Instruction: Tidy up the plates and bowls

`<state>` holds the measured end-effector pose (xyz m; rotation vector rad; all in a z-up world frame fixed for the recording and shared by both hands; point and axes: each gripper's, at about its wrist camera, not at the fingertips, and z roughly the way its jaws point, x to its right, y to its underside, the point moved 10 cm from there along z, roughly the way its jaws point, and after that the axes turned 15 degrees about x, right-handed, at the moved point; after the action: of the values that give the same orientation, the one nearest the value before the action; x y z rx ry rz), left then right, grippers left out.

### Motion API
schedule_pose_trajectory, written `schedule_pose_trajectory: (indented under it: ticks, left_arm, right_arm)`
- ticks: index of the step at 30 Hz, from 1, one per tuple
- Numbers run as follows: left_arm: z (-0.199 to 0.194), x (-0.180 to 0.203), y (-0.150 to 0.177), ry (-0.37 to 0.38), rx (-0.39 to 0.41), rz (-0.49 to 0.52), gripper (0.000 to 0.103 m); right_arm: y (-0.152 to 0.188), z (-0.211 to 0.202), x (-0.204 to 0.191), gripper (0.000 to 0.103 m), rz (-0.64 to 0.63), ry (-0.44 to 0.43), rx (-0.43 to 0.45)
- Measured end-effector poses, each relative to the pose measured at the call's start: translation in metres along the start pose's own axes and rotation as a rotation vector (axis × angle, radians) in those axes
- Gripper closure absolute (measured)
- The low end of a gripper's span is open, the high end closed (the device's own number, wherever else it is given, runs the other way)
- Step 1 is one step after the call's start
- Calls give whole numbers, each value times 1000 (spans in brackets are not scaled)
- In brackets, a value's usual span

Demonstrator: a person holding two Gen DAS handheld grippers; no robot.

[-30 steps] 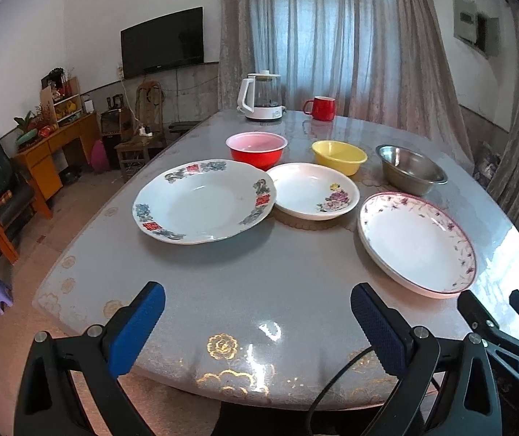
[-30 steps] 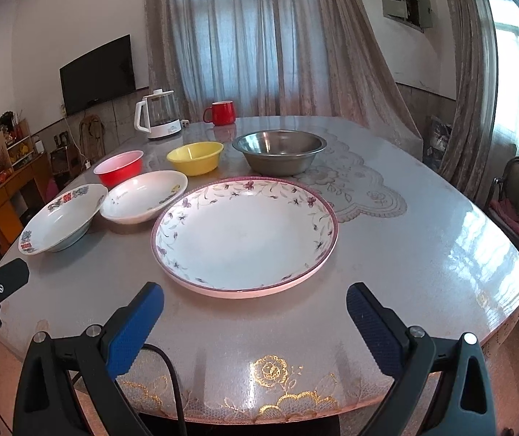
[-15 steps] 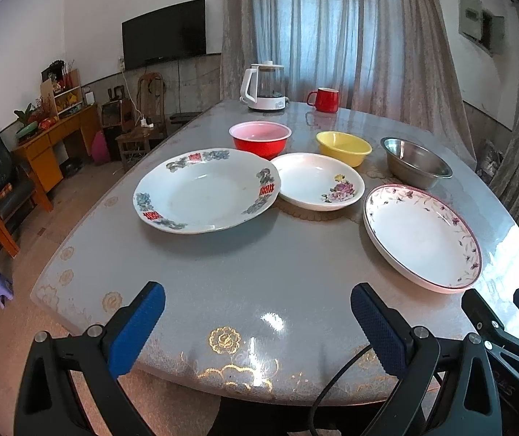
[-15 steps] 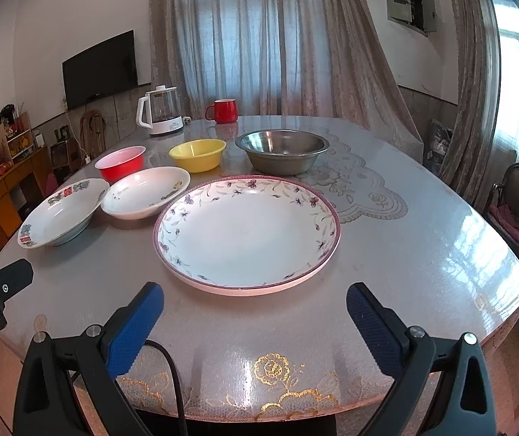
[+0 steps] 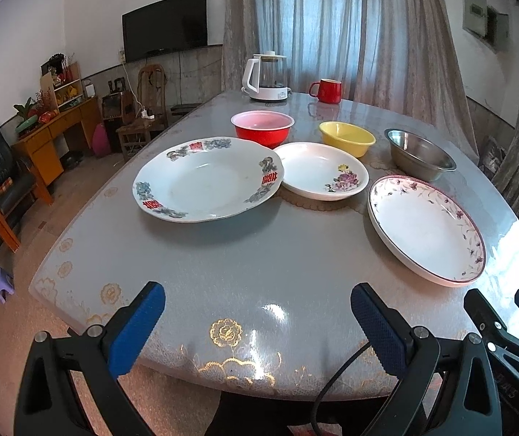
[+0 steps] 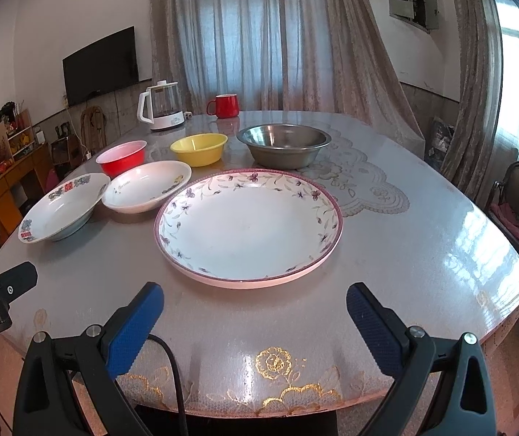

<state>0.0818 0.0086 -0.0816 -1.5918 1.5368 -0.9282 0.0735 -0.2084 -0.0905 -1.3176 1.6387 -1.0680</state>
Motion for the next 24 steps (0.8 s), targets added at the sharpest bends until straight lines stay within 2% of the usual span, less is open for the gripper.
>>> schedule_pose_trajectory:
  ticks: [10,24]
  left_arm:
    - [5,-2,5,-4,-25,1,0]
    - [11,-5,9,38,-51,-22,0]
  right_arm:
    - [3,2,-5,0,-14,-9,-12]
    - [4,10,-15,0,-64,-29,-37]
